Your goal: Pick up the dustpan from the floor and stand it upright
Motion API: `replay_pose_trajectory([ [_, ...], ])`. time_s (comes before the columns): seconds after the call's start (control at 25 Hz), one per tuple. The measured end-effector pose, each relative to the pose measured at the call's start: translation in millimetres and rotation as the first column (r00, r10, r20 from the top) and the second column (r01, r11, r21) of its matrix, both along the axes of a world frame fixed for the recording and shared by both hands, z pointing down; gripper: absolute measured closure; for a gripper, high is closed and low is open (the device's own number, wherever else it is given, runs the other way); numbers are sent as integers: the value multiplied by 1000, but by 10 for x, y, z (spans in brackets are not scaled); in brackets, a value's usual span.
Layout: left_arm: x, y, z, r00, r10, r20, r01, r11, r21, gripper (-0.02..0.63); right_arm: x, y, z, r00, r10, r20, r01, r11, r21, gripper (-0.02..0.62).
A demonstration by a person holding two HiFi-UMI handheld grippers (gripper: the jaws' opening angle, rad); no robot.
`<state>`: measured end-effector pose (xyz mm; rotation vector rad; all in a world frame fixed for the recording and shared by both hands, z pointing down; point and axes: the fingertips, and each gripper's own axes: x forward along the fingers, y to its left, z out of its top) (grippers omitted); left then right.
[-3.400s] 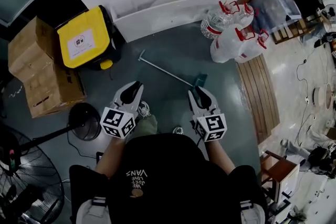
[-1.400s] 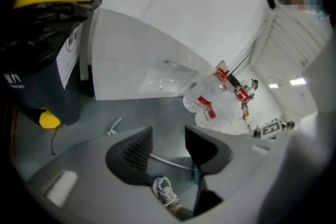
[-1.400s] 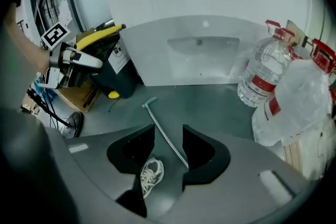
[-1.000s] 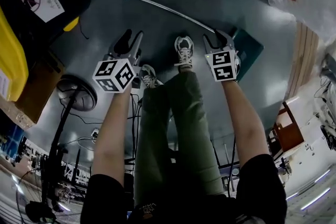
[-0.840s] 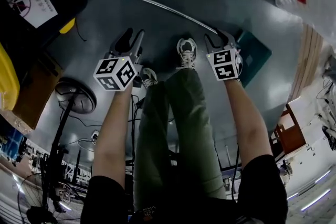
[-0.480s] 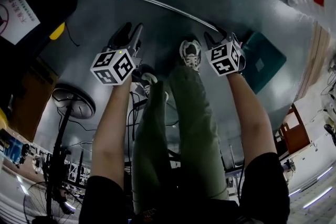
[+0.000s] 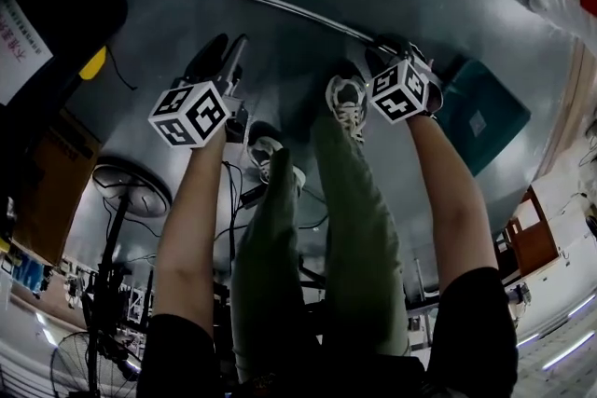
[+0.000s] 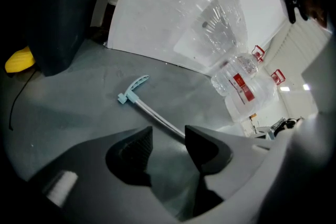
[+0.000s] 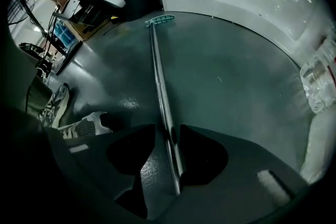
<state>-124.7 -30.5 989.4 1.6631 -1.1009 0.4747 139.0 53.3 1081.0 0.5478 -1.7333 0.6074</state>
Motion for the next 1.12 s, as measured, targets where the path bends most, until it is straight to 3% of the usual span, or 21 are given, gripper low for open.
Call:
replay_pose_trajectory([
  [0.12, 23, -5, 17, 1000, -10, -16, 10, 1000, -3, 396, -2, 17, 30, 1000, -19, -9, 19, 1000, 2, 499],
  [0.28, 89, -24, -47, 998, -32, -55, 32, 999, -3, 391, 1, 14, -29, 997, -77, -16, 77, 997, 14, 508],
  [0.4, 124, -60, -156, 996, -52, -77, 52, 999, -5, 383, 27, 2, -183, 997, -72, -7, 72, 997, 28, 509],
  [0.72, 325, -345, -882, 988, -67, -140, 76, 996, 56, 350, 52, -77, -860, 998, -60, 27, 58, 996, 69, 515],
  [0.92, 582, -634, -1460, 984, 2, -179, 24, 990, 139, 327, 56, -126, -1198, 998, -39, 52, 35, 996, 84, 517],
  [1.12, 861, -899, -1850, 984, 104, -144, -70, 972, 222, 327, 103, -172, -1410, 998, -25, 57, 20, 995, 95, 518],
])
